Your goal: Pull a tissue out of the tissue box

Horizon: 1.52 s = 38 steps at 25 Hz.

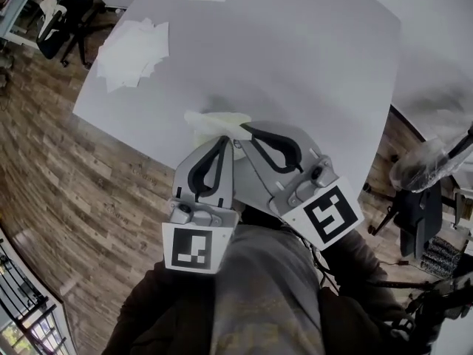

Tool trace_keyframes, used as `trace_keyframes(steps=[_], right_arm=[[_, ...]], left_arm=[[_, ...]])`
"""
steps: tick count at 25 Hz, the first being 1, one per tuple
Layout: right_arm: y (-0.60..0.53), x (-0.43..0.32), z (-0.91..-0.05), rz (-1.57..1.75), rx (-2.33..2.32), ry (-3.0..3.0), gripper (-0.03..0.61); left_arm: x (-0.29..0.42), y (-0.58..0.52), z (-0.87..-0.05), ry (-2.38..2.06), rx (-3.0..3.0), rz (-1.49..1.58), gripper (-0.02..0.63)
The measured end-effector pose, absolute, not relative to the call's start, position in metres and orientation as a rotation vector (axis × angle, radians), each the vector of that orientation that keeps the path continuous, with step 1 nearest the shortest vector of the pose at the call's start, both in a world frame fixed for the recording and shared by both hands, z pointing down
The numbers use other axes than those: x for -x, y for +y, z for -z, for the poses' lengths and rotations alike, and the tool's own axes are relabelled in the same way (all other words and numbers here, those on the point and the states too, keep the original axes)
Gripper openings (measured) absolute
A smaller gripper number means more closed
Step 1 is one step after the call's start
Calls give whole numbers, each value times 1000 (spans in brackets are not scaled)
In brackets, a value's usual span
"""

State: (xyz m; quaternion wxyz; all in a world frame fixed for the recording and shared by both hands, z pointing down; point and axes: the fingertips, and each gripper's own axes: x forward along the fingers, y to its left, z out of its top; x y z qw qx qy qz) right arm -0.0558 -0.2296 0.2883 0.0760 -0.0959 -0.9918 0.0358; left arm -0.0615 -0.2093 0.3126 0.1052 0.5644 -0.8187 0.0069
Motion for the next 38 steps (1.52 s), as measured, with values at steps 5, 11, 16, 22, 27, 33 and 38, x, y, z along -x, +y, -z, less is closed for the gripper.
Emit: trace_keyframes(steps=[5, 11, 16, 22, 27, 33, 38], right_arm=[[-236, 58, -218, -77, 155, -3066, 3], [-244, 54, -179, -49, 34, -3147, 3], [-258, 47, -174, -74, -47, -3165, 3], [-272, 36, -178, -84, -135, -3162, 3], [-281, 22, -181, -88, -181, -3158, 3], [-281, 23, -184, -94, -199, -3153, 3], [-281, 22, -184, -73, -218, -3151, 2]], left_arm=[[68, -205, -248, -2470, -1780, -2, -2], [73, -213, -200, -2524, -1918, -4, -2], [84, -226, -184, -2571, -1929, 16, -2], [84, -243, -177, -2581, -1961, 46, -2], [75, -254, -178, -2563, -1992, 29, -2], [77, -257, -181, -2539, -1997, 21, -2], [78, -258, -182, -2526, -1991, 25, -2]])
